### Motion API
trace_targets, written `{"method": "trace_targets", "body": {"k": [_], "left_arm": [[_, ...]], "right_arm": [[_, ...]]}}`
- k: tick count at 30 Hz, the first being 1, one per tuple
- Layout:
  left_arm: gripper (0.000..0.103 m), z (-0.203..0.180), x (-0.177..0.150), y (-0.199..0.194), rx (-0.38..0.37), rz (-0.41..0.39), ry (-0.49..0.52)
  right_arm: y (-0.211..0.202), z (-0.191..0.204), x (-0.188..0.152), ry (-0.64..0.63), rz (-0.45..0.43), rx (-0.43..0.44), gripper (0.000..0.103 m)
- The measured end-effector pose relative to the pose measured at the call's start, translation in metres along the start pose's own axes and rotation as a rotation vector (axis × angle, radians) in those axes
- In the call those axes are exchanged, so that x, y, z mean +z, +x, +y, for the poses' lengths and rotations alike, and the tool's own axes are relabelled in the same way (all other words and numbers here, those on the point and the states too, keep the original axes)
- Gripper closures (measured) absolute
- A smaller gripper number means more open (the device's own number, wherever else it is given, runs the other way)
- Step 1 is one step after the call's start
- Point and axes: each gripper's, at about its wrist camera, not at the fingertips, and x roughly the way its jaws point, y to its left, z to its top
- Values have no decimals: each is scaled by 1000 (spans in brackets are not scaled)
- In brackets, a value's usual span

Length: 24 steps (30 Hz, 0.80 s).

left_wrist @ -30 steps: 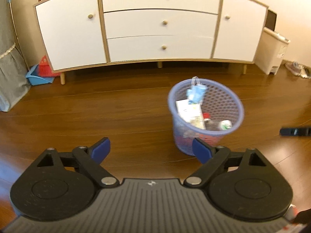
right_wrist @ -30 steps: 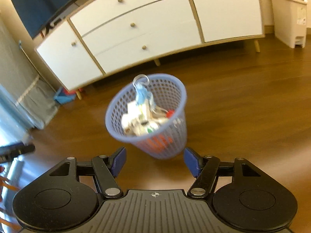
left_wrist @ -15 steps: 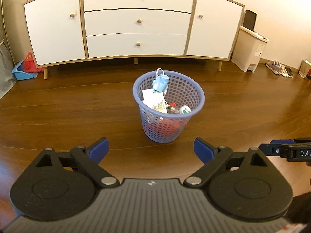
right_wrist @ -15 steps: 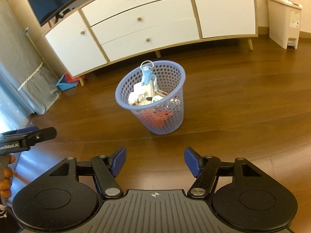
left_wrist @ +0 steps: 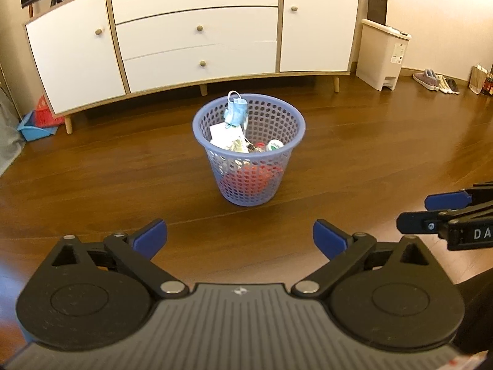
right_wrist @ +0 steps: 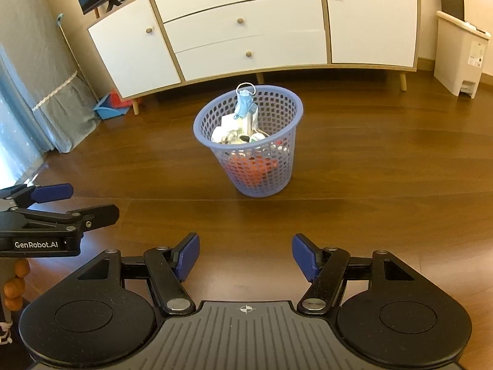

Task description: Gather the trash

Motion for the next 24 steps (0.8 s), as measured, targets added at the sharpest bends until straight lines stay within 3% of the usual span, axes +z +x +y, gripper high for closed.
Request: {"method": "trace_targets", "body": {"k": [24], "left_arm": [[3,-7,-26,0,2,68,-53]], "right_arm": [[5,8,-19,-28,29,-16,39]]}}
